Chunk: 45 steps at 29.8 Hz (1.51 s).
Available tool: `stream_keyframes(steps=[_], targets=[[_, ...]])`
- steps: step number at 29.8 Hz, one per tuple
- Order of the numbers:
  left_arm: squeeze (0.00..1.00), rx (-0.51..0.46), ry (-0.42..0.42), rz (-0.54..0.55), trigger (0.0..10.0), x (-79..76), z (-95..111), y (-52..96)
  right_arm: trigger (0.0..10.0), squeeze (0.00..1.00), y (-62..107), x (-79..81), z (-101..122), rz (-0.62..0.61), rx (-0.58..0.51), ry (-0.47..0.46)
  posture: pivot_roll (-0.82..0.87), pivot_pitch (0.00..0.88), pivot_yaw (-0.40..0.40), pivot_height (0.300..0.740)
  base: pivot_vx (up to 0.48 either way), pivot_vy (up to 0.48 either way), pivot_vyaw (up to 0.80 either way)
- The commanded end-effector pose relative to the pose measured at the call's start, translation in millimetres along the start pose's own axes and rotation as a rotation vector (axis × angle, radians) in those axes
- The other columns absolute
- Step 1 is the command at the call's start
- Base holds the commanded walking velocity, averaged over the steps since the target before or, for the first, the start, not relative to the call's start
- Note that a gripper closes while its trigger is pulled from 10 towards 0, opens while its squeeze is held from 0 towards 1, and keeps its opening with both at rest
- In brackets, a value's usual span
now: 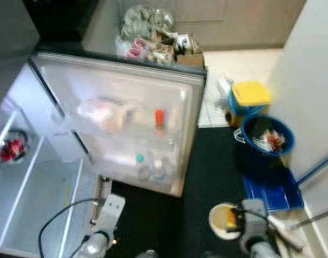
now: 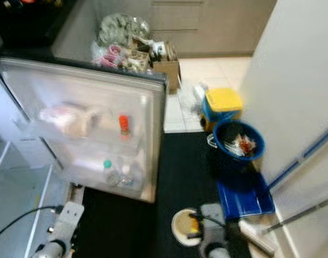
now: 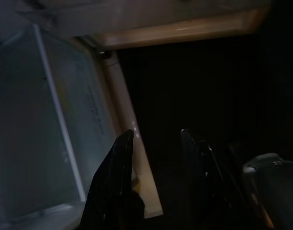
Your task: Restocking fridge
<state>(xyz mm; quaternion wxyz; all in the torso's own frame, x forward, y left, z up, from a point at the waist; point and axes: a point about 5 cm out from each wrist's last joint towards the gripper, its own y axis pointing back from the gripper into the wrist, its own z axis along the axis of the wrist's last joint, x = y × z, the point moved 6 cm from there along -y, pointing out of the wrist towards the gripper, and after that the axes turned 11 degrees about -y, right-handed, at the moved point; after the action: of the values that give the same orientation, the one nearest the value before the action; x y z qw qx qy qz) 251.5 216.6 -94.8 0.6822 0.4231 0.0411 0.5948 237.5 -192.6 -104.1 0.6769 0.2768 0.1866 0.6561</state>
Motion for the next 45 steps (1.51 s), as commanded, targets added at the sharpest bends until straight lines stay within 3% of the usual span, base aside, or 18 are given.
stream_keyframes(steps=[1,9,19,25,31,34,40,45], targets=[[0.0,0.034,-0.007,-0.018,10.0,-6.0,-11.2,3.4,10.0,0.0,2.2,-7.8,-2.6,-0.021,0.007,0.006,-0.03,0.103,-0.012,0.74,0.341,0.0,0.71],[0.0,0.037,-0.004,-0.019,10.0,-6.7,-13.1,4.2,10.0,0.0,2.8,-8.0,-4.2,-0.02,0.012,0.013,-0.03,0.099,-0.012,0.74,0.125,0.0,0.66],[0.0,0.034,-0.004,-0.022,10.0,-7.1,-14.0,4.9,10.0,0.0,2.6,-6.8,-4.0,-0.011,0.013,0.005,-0.03,0.091,-0.01,0.74,0.0,0.0,0.0],[0.0,0.035,-0.006,-0.023,10.0,-6.5,-14.8,5.1,10.0,0.0,2.2,3.5,0.7,0.064,-0.005,0.074,-0.03,0.091,-0.008,0.74,0.0,0.0,0.0],[0.0,0.043,-0.015,-0.023,10.0,-6.1,-17.4,5.9,10.0,0.0,-0.3,38.8,24.0,0.31,-0.047,0.172,-0.03,0.096,-0.009,0.74,0.0,0.0,0.0],[0.0,0.044,-0.013,-0.02,10.0,-6.0,-17.6,6.0,10.0,0.0,-3.1,52.2,56.6,0.396,-0.129,0.247,-0.03,0.101,-0.011,0.74,0.0,0.0,0.0],[0.0,0.048,-0.014,-0.019,10.0,-6.6,-19.0,6.7,10.0,0.0,-9.2,44.8,129.7,0.373,-0.301,0.317,-0.02,0.105,-0.007,0.74,0.0,0.0,0.0],[0.0,0.049,-0.014,-0.017,10.0,-6.0,-19.1,6.6,10.0,0.0,-11.2,27.0,151.2,0.303,-0.336,0.339,-0.02,0.105,-0.007,0.74,0.0,0.0,0.0]])
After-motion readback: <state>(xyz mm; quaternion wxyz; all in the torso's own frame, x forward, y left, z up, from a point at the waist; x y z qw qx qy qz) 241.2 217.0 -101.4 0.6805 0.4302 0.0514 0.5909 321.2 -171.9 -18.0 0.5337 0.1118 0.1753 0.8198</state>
